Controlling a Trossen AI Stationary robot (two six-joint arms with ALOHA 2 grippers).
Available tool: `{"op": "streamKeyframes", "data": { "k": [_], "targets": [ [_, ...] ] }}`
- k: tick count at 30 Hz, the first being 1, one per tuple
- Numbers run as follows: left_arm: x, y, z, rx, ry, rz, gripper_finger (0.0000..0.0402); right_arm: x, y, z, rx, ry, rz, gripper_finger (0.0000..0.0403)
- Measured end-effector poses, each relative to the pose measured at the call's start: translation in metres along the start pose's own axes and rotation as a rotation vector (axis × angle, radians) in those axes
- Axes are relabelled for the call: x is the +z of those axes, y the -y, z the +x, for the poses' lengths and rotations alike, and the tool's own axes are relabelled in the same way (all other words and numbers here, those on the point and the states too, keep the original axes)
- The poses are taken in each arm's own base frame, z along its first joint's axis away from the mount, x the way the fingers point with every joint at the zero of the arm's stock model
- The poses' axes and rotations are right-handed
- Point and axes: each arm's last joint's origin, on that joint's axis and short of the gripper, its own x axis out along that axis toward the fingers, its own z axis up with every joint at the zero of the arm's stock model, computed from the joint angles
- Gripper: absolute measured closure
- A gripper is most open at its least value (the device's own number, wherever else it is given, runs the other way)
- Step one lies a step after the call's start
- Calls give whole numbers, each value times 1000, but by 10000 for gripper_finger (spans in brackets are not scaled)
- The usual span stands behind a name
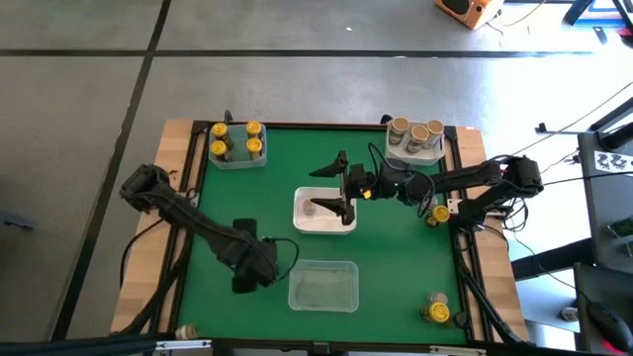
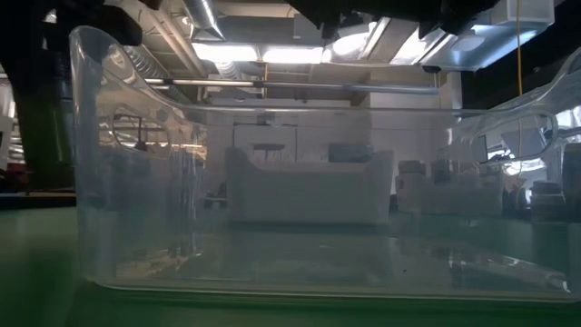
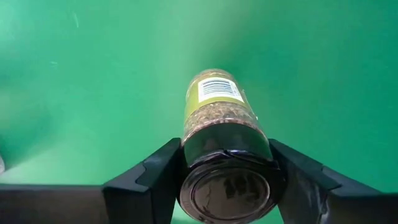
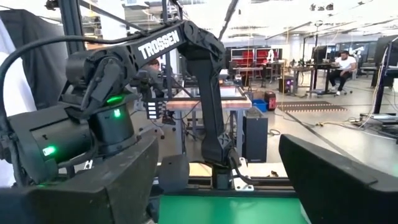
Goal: Sort spices by type
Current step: Move the left black seasoning bottle to the center table
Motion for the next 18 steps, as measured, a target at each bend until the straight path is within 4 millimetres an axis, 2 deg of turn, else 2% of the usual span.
{"op": "streamKeyframes", "data": {
  "k": [13,18],
  "targets": [
    [3,2,0,-20,31,46,195,-1,1,0,-20,-6,0,70],
    [7,-1,15,-45,45,59,195,-1,1,0,-21,-6,0,70]
  ]
}}
